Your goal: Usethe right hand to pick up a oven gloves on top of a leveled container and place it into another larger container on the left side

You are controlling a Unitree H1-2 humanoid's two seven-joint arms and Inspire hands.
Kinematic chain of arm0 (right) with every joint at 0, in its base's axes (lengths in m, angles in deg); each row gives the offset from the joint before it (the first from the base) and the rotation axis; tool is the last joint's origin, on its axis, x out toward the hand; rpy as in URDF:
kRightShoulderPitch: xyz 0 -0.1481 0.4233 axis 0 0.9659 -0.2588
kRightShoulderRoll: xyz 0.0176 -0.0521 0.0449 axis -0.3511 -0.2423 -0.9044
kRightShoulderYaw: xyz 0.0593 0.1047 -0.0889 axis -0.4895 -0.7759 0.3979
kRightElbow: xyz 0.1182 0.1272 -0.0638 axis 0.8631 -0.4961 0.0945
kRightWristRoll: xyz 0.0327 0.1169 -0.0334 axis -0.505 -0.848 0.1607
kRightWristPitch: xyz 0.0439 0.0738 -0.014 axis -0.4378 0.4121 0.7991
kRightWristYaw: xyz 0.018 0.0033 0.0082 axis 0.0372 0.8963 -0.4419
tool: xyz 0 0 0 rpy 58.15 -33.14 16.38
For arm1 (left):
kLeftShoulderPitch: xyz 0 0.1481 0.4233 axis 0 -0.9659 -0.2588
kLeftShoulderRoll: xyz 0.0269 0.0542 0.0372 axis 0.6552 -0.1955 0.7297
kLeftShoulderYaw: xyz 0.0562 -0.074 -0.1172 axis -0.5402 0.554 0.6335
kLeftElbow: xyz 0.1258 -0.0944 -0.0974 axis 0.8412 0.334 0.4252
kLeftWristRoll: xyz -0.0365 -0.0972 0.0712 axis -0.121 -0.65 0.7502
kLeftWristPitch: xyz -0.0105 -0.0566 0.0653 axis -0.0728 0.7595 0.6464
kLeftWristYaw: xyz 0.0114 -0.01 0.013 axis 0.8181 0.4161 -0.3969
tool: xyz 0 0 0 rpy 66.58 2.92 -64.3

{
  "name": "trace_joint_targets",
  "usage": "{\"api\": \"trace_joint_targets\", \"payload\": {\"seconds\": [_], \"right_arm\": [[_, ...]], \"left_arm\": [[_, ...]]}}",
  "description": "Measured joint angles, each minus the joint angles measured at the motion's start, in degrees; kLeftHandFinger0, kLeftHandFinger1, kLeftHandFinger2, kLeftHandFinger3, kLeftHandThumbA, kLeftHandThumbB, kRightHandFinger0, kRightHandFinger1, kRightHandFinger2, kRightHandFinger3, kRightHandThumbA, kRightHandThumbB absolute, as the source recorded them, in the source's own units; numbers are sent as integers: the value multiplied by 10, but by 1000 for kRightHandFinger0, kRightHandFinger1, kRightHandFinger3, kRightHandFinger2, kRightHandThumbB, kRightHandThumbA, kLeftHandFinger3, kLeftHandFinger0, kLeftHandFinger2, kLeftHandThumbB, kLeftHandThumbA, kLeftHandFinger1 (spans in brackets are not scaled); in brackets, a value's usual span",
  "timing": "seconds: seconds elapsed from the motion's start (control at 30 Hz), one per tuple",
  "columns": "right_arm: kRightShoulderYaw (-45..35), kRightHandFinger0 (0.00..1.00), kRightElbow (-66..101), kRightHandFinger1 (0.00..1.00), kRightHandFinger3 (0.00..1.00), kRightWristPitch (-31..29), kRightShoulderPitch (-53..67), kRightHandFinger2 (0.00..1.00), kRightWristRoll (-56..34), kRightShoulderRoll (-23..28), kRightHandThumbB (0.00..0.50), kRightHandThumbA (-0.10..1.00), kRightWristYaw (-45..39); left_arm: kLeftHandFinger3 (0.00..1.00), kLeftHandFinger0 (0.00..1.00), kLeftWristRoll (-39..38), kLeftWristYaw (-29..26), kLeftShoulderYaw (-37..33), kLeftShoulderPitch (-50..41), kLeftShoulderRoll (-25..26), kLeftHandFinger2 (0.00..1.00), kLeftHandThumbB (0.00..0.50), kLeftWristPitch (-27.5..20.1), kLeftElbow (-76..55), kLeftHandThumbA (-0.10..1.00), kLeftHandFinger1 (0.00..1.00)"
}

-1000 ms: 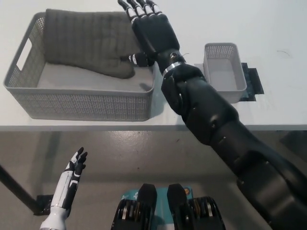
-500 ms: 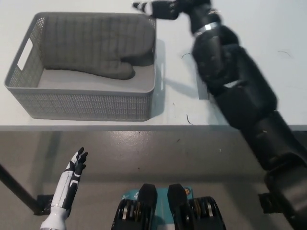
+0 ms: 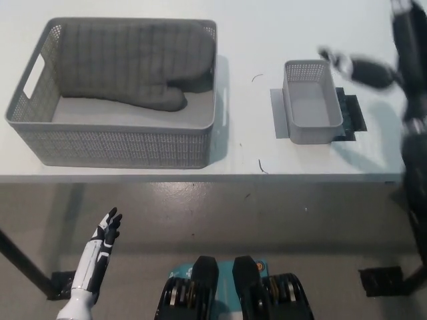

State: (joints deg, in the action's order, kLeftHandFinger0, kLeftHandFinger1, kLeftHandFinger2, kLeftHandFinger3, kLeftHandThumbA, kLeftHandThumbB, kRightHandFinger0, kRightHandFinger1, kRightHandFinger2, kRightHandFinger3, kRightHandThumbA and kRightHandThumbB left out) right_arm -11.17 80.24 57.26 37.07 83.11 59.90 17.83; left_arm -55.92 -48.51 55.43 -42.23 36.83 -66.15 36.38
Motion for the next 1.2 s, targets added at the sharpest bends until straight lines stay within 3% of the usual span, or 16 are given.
{"api": "trace_joint_targets", "payload": {"seconds": [0.1,0.2,0.23,0.3,0.37,0.43,0.53,0.67,0.7,0.77,0.83,1.0,1.2], "right_arm": [[1,1000,56,1000,1000,-1,78,1000,-26,1,298,1000,-3],[15,1000,119,1000,1000,-10,179,1000,-58,0,303,1000,-9],[24,1000,140,1000,1000,-17,210,1000,-70,0,338,1000,-12],[44,1000,167,1000,1000,-29,276,1000,-92,-4,341,1000,-20],[60,1000,171,1000,1000,-41,320,1000,-113,-9,284,1000,-29],[67,1000,158,1000,1000,-55,347,1000,-132,-18,172,1000,-38],[67,1000,85,1000,1000,-83,359,1000,-159,-36,135,1000,-48],[59,1000,-29,1000,1000,-118,344,1000,-179,-47,132,1000,-53],[58,1000,-46,1000,1000,-122,340,1000,-180,-48,151,1000,-54],[49,1000,-120,1000,1000,-143,320,1000,-188,-54,127,1000,-56],[37,1000,-170,1000,1000,-154,305,1000,-196,-60,149,1000,-58],[10,1000,-217,1000,1000,-163,288,1000,-229,-71,106,1000,-71],[2,1000,-237,1000,1000,-176,287,1000,-241,-78,91,1000,-83]], "left_arm": [[1000,1000,0,0,0,0,0,1000,81,0,1,1000,1000],[1000,1000,0,0,-1,0,0,1000,78,0,2,1000,1000],[1000,1000,0,0,-2,1,0,1000,77,0,2,1000,1000],[1000,1000,0,0,-5,1,0,1000,96,0,2,1000,1000],[1000,1000,0,0,-7,1,0,1000,118,0,2,1000,1000],[1000,1000,0,0,-10,1,0,1000,132,0,2,1000,1000],[1000,1000,0,1,-14,2,0,1000,152,0,2,1000,1000],[1000,1000,-1,1,-18,2,0,1000,149,0,3,1000,1000],[1000,1000,-1,1,-18,2,0,1000,149,0,3,1000,1000],[1000,1000,-1,1,-19,2,0,1000,149,-1,3,1000,1000],[1000,1000,-1,1,-21,3,0,1000,145,-1,3,1000,1000],[1000,1000,-1,1,-23,4,0,1000,149,-2,2,1000,1000],[1000,1000,-1,1,-24,4,0,1000,156,-2,0,1000,1000]]}}
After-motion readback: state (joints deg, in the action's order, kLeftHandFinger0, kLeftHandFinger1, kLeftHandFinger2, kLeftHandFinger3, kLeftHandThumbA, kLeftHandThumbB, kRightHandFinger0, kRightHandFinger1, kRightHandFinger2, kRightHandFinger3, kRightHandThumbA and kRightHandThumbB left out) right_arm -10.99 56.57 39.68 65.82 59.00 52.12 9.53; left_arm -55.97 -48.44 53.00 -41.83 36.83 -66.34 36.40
